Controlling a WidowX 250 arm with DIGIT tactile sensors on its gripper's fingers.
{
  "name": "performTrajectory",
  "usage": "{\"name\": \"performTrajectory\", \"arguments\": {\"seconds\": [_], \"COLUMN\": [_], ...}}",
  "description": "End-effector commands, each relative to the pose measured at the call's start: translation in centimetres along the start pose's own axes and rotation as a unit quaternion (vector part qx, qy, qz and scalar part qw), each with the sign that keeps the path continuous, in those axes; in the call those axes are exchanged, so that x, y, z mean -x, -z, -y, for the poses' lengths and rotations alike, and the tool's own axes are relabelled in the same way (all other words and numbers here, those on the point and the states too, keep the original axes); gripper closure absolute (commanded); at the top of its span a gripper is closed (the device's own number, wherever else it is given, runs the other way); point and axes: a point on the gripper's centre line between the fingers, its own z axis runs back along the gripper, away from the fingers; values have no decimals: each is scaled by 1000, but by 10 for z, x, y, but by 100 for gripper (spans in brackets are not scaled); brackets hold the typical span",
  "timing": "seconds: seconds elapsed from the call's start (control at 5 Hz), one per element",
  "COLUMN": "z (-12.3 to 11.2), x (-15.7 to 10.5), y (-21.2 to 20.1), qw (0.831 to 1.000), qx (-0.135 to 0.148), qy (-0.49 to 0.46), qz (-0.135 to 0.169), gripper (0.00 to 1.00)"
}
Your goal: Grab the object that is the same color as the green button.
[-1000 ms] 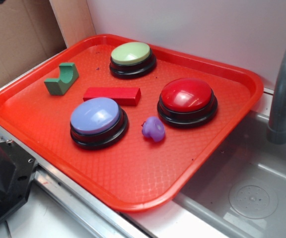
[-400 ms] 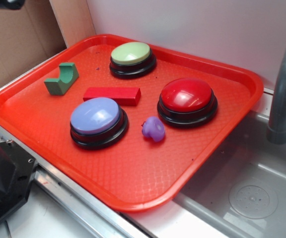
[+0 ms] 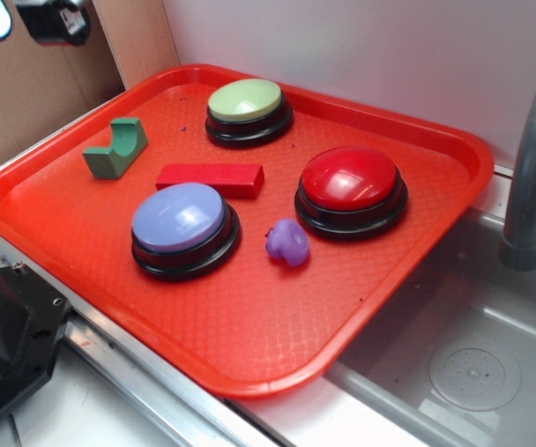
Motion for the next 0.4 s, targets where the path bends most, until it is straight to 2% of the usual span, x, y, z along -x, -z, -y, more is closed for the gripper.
{"name": "performTrajectory", "arguments": {"seconds": [0.0,0.2], "z": [-42,-54], "x": [-31,-39], "y": [47,73], "qw": [995,992], "qx": [-53,-50], "qy": [-77,-105], "qz": [36,38], "gripper": [0,0]}}
